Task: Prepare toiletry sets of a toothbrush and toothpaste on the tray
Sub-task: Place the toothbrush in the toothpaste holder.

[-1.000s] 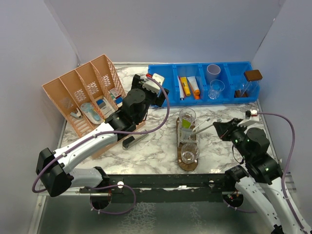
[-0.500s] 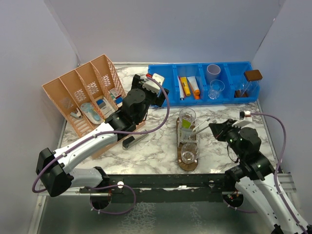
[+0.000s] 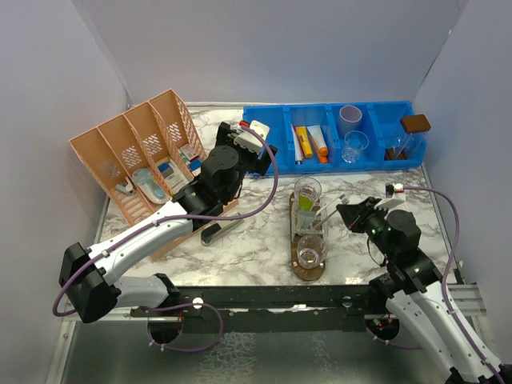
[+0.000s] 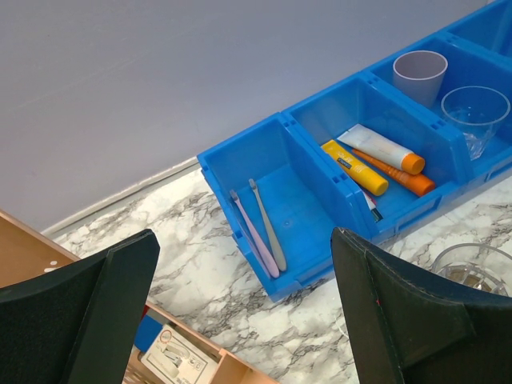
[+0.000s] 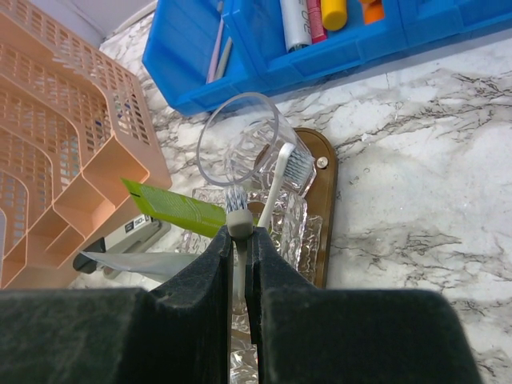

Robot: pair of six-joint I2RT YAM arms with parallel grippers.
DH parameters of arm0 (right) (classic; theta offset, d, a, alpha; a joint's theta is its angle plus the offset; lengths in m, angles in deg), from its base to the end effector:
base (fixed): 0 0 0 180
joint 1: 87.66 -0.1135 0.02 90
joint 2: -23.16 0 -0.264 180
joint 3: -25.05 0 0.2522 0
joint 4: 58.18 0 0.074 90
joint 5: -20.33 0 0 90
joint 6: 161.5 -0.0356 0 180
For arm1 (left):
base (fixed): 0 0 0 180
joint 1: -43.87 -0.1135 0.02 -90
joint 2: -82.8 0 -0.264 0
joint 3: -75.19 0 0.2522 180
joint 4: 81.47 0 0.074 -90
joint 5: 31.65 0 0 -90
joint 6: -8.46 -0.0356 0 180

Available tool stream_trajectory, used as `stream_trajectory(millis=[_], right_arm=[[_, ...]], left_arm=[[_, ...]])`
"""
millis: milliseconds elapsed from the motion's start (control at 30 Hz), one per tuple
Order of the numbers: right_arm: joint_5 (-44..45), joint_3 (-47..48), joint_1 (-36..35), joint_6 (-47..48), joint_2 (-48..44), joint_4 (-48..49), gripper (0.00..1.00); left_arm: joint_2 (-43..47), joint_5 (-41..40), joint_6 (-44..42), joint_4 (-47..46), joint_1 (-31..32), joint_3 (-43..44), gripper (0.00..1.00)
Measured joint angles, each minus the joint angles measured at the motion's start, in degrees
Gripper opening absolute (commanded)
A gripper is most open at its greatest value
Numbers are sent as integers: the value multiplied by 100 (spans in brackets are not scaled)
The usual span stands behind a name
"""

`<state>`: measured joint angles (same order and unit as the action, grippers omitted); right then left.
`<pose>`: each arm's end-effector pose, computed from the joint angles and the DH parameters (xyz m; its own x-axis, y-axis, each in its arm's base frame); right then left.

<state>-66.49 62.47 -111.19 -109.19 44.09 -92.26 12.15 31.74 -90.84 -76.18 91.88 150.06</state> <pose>0.1105 0.0460 0.2463 -0.4333 0.4771 -0.7646 -0.1077 0.8149 0.5695 0.2058 -0.2048 0.3792 0.0466 0.1641 -0.9853 0.3622 0.9165 0.1698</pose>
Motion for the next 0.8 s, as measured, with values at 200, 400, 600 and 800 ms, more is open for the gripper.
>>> stream_trajectory(millis=[200, 400, 600, 800], right_arm=[[-74, -140, 0, -2, -11, 197, 10], [-125, -236, 0, -11, -13, 243, 19], [-170, -280, 0, -74, -52, 243, 43], [-177, -184, 0, -63, -155, 85, 60]], left_arm=[[2, 0, 2, 0, 0, 0, 92], [4, 0, 22, 2, 0, 0, 92], [9, 0, 39, 2, 0, 0, 92], [15, 0, 42, 2, 0, 0, 92]])
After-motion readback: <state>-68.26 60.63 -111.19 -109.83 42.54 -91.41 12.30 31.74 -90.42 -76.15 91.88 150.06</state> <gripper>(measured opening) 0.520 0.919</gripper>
